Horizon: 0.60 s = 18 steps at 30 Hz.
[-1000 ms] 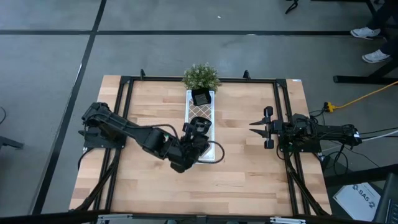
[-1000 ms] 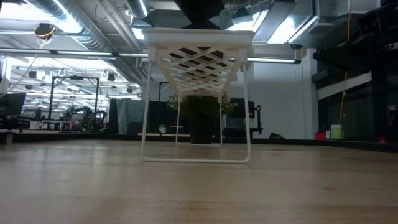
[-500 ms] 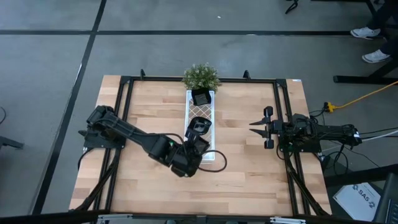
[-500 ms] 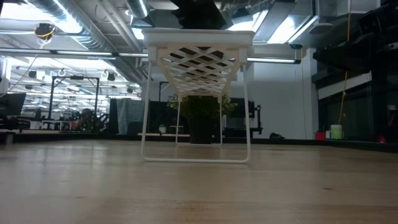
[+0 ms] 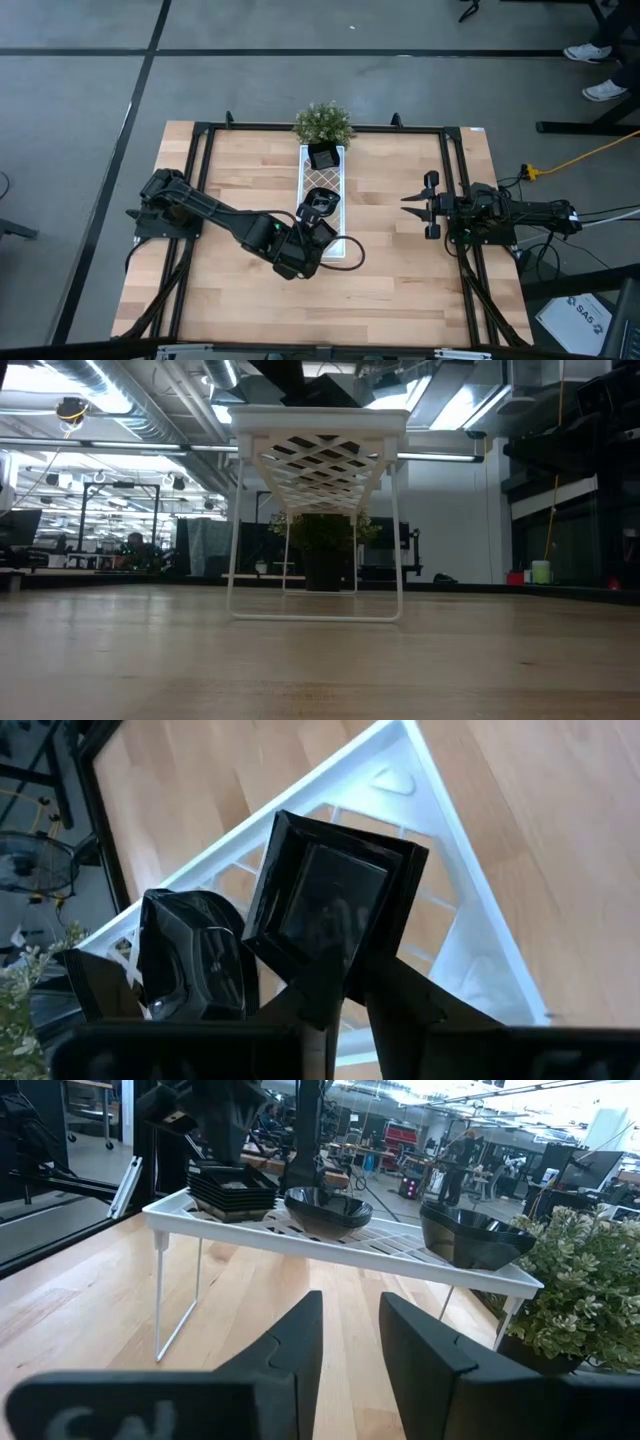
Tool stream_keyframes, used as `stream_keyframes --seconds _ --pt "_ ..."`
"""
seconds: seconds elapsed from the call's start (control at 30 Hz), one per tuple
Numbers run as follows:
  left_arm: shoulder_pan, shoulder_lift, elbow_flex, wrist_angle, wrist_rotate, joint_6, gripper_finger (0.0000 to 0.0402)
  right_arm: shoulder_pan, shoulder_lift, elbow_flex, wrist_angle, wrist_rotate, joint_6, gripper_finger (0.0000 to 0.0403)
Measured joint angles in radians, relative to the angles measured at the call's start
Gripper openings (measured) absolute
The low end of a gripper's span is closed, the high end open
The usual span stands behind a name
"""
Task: Pick & Place Mini shaped plates
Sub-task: Stack the square plate on top of the square plate on the shelf
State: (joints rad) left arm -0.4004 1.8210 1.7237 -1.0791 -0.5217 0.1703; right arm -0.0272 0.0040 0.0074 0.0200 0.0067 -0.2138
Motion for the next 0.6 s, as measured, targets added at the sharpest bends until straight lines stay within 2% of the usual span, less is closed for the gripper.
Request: stream_keyframes --seconds 0.2,0.4,0.6 --pt "0.004 0.0 0.0 0.005 -0.008 -0.085 0.0057 0.0 0.0 0.0 0.0 0.0 0.0 0.0102" --pt "-0.004 0.0 0.0 0.005 -0.037 -0.218 0.0055 0.0 0.0 0.0 0.0 0.0 0.0 0.0102" --pt "-0.026 0.0 0.0 0.005 -0.036 -0.227 0.0053 0.0 0.0 0.0 0.0 0.0 0.0 0.0102"
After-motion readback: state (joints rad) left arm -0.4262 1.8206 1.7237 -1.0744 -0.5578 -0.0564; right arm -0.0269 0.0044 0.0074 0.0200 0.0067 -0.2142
